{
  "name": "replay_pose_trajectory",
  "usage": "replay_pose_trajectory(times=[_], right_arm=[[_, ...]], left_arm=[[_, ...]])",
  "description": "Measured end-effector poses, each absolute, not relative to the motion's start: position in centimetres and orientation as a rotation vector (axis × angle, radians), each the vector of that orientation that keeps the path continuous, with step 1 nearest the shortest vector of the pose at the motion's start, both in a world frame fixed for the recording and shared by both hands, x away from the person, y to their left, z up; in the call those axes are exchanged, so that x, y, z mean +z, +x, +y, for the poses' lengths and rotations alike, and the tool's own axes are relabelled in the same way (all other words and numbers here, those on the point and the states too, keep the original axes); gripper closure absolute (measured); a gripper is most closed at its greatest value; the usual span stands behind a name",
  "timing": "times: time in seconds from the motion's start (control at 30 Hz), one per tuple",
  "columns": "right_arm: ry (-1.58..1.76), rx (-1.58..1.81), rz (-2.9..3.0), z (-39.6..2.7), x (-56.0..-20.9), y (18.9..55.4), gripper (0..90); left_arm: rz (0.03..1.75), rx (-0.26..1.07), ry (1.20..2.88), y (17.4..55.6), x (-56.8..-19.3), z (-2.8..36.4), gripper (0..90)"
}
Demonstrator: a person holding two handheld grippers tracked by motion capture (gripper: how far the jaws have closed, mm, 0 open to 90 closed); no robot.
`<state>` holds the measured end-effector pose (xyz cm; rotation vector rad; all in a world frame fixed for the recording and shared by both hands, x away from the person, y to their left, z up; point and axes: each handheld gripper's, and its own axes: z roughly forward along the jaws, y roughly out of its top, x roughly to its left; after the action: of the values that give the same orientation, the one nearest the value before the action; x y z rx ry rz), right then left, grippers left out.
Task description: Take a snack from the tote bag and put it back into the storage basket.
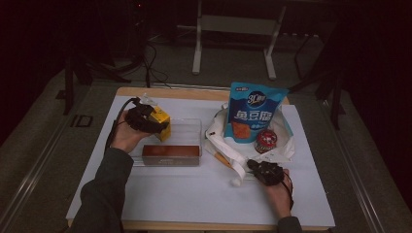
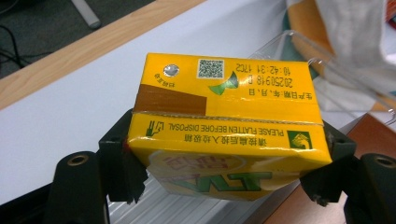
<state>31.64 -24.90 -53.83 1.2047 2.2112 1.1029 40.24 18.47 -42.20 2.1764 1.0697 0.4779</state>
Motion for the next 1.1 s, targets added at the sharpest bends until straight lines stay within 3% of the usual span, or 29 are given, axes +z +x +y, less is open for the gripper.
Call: replay_pose_trajectory(times=[1.1], right_arm=[[1.200, 1.098, 2.210, -24.9, -53.8, 31.6, 85.2]], left_arm=[[1.179, 0.460, 2.160, 39.3, -45.0, 21.8, 28.3]])
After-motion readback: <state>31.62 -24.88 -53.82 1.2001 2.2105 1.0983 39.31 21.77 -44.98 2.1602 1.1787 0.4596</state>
